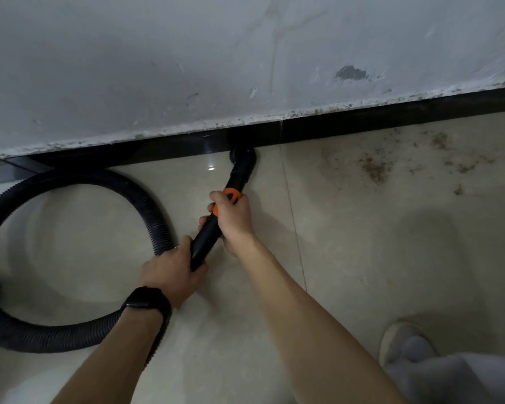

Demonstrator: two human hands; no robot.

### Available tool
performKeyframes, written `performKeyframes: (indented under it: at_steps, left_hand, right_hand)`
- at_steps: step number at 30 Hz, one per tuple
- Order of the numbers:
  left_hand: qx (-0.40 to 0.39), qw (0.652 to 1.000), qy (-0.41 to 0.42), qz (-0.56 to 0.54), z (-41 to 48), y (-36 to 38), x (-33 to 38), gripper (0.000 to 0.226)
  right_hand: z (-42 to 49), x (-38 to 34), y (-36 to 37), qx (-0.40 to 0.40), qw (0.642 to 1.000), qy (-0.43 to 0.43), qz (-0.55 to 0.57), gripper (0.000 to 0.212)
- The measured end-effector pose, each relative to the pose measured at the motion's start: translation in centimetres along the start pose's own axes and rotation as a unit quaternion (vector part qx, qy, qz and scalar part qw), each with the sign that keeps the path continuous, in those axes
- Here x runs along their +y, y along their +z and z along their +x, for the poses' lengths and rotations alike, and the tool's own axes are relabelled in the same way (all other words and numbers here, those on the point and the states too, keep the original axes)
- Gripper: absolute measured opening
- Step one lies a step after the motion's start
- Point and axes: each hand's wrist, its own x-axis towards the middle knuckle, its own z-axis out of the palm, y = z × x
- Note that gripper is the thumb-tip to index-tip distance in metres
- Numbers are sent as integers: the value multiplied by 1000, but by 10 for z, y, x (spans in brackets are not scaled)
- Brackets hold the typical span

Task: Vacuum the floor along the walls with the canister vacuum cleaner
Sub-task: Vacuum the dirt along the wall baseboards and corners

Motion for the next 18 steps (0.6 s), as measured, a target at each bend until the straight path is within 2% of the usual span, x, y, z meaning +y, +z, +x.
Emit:
performKeyframes:
  at_steps: [3,6,11,15,18]
  left_hand:
    - [-8,1000,13,-6,-8,0,-9,27]
    - [-26,998,62,10,-14,-1,-4,26]
    - [-58,985,150,56,-24,1,23,28]
    - [-77,975,191,78,-40,7,48,29]
    - [-82,970,213,83,-49,14,63,30]
  right_hand:
    - [-9,10,5,27,1000,-10,-1,41]
    - [-21,18,-14,85,996,-33,21,36]
    - [-51,23,-58,140,984,-54,92,33]
    - [-74,25,-89,181,973,-66,125,20]
    - [-86,26,-107,195,969,-65,133,19]
